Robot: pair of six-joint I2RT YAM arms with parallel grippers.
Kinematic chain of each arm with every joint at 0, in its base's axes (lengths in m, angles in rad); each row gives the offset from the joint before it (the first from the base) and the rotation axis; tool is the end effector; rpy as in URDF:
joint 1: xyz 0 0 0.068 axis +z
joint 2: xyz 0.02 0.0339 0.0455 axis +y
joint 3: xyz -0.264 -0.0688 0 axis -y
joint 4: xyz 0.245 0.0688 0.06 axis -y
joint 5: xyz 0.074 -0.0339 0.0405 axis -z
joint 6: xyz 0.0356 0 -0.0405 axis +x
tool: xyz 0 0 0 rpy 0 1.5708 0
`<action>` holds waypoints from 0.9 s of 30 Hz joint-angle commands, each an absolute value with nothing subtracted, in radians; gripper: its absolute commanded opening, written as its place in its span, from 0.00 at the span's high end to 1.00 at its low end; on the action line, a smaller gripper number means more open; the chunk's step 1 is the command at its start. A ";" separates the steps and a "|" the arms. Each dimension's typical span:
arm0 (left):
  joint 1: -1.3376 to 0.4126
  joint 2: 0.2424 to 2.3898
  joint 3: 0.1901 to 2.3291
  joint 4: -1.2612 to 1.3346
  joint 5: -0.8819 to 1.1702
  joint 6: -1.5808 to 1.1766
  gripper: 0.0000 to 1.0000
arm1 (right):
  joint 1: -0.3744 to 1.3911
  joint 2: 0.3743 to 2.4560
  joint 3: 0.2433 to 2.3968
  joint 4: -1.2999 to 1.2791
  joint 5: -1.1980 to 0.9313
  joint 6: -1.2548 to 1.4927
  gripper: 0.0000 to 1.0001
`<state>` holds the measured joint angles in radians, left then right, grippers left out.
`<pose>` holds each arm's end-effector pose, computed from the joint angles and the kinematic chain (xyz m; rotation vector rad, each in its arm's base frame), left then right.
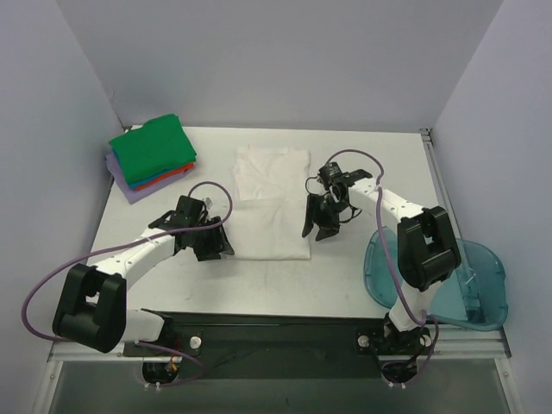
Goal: Fold and stack the t-shirts
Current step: Grab one side of the 2/3 rectangular tshirt with both arms
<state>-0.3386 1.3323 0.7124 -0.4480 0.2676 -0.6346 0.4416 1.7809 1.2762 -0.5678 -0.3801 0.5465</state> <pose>0.2271 -0.0900 0.1816 -0.3110 2.7302 -0.6566 0.3286 0.1699 0.2117 0.0098 2.7741 0.8036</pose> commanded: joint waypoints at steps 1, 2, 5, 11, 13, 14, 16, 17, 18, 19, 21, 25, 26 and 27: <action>-0.337 1.341 0.712 -0.400 0.291 -0.646 0.41 | 0.462 1.743 1.180 -0.535 -0.414 0.566 0.58; -0.337 1.341 0.710 -0.397 0.293 -0.647 0.41 | 0.465 1.740 1.148 -0.531 -0.413 0.568 0.59; -0.337 1.338 0.700 -0.394 0.295 -0.653 0.41 | 0.476 1.730 1.118 -0.519 -0.414 0.572 0.60; -0.337 1.318 0.683 -0.393 0.291 -0.660 0.41 | 0.476 1.766 1.097 -0.499 -0.411 0.574 0.61; -0.337 1.312 0.681 -0.397 0.287 -0.661 0.40 | 0.480 1.782 1.095 -0.497 -0.405 0.572 0.62; -0.337 1.307 0.680 -0.399 0.287 -0.661 0.40 | 0.480 1.789 1.092 -0.494 -0.403 0.572 0.62; -0.337 1.302 0.678 -0.400 0.282 -0.664 0.40 | 0.482 1.807 1.088 -0.494 -0.403 0.572 0.63; -0.336 1.298 0.677 -0.400 0.281 -0.664 0.40 | 0.485 1.812 1.086 -0.495 -0.403 0.571 0.64; -0.337 1.296 0.675 -0.399 0.279 -0.667 0.40 | 0.485 1.819 1.082 -0.494 -0.403 0.572 0.65; -0.337 1.296 0.676 -0.402 0.278 -0.667 0.40 | 0.486 1.824 1.080 -0.494 -0.402 0.571 0.65; -0.337 1.296 0.675 -0.396 0.276 -0.670 0.40 | 0.488 1.833 1.078 -0.494 -0.399 0.569 0.67; -0.337 1.311 0.675 -0.380 0.275 -0.676 0.40 | 0.486 1.851 1.075 -0.494 -0.400 0.563 0.70; -0.339 1.315 0.675 -0.373 0.273 -0.680 0.40 | 0.486 1.856 1.075 -0.494 -0.402 0.557 0.71; -0.339 1.319 0.673 -0.370 0.272 -0.683 0.40 | 0.486 1.867 1.077 -0.495 -0.409 0.557 0.73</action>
<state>-0.3386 1.3224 0.6735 -0.4248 0.2737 -0.6720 0.4797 1.8339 1.0859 -0.4637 -0.4145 0.5732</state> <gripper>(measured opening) 0.600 0.281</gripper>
